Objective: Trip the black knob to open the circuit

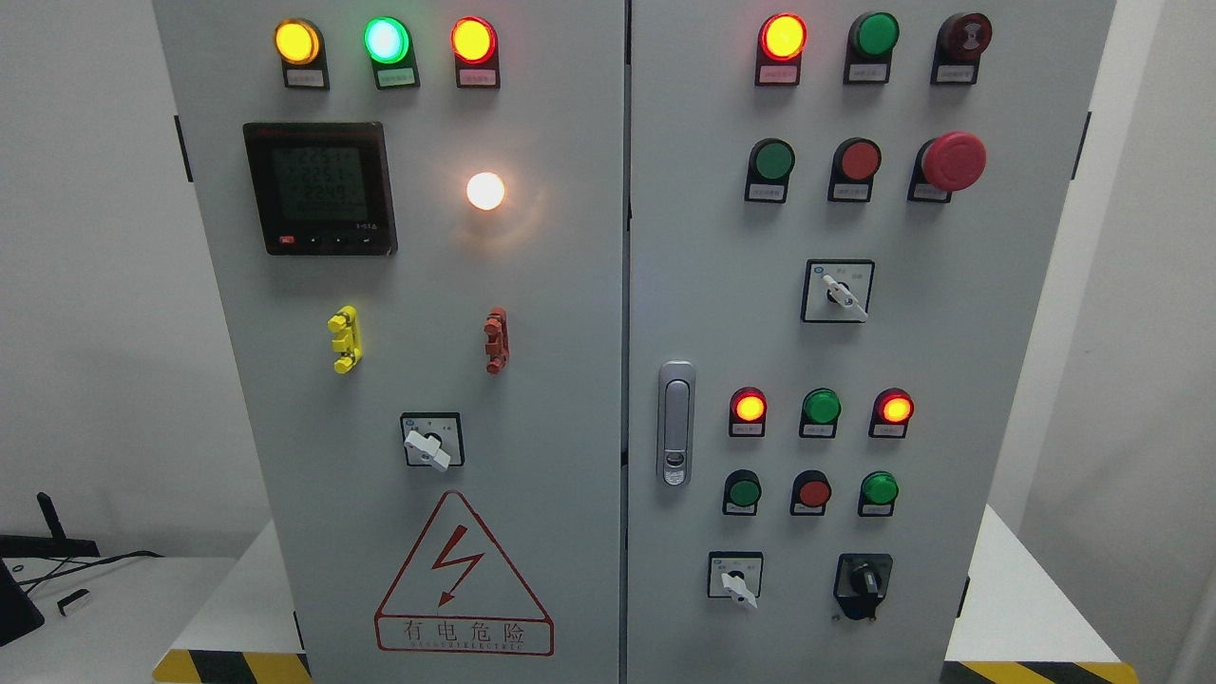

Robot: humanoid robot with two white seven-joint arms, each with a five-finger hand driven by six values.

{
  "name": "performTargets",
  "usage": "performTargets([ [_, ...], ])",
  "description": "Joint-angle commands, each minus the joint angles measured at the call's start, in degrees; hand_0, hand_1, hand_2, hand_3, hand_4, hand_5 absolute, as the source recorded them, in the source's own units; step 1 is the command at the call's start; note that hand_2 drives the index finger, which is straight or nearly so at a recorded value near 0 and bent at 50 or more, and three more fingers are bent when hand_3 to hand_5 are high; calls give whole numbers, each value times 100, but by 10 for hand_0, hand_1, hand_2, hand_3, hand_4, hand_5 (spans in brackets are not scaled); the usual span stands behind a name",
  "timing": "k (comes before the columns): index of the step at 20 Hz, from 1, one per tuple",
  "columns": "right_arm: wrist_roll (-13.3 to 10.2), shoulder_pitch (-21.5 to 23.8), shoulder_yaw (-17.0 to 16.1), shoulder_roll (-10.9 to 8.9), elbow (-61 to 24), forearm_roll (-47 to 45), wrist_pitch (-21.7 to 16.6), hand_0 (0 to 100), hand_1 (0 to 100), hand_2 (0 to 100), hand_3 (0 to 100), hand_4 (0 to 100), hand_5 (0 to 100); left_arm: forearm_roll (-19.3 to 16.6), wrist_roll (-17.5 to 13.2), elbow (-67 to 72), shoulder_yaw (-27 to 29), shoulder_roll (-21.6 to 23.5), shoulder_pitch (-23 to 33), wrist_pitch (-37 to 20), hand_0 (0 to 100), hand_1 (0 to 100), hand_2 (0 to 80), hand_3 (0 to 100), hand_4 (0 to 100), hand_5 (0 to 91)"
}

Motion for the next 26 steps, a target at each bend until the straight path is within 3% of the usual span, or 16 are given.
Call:
performTargets([
  [1,-5,-282,73,-35,237,23,89,380,696,367,1000,997,954,-176,-2,0,0,-6,0,0,120,389,0,0,0,0],
  [19,-155,-1372,328,44,1212,391,168,350,719,420,1000,1000,964,-176,-2,0,0,3,0,0,120,389,0,0,0,0],
  [26,-242,-1407,574,70,1292,400,159,362,720,430,1000,999,964,-176,-2,0,0,3,0,0,120,389,0,0,0,0],
])
